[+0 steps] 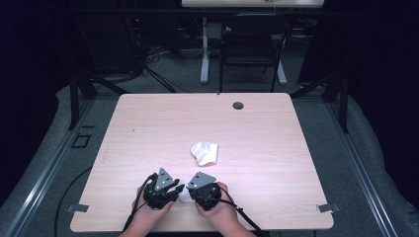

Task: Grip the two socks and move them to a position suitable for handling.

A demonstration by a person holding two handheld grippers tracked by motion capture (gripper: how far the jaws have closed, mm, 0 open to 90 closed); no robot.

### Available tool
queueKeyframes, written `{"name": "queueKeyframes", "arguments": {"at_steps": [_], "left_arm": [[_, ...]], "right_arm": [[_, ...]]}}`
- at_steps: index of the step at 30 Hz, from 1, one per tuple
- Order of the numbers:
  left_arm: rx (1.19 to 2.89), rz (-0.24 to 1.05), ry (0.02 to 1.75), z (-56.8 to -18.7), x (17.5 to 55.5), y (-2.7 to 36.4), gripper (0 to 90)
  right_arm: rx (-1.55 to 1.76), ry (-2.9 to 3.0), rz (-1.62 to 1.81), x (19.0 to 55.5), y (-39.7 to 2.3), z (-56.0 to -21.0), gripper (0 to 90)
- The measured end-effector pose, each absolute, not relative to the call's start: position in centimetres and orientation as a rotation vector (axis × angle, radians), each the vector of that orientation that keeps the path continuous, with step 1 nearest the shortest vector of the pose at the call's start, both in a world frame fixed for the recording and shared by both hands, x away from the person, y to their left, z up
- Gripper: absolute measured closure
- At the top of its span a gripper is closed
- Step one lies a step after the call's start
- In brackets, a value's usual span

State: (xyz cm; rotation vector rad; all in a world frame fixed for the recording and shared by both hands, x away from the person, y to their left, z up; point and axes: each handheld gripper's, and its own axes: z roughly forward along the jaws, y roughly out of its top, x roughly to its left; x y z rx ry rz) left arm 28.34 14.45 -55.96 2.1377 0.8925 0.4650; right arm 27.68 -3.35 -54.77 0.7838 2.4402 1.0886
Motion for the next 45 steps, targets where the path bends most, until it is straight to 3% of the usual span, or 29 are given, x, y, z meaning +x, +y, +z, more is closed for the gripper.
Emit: {"name": "queueKeyframes", "arguments": {"at_steps": [6, 16, 26, 45], "left_arm": [[2.225, 0.498, 0.905, -57.4, 28.6, 13.8, 70.2], [2.263, 0.482, 0.9, -57.6, 28.6, 13.7, 87.3], [2.273, 0.47, 0.917, -57.5, 28.6, 14.1, 88.5], [2.266, 0.448, 0.945, -57.4, 28.4, 14.5, 88.3]], "right_arm": [[0.774, 2.435, 1.078, 27.5, -3.5, -54.6, 88.4], [0.786, 2.401, 1.075, 27.3, -5.4, -53.7, 88.4], [0.801, 2.374, 1.013, 27.0, -8.4, -53.3, 88.4], [0.99, 2.41, 0.881, 27.5, -13.1, -56.2, 88.1]]}}
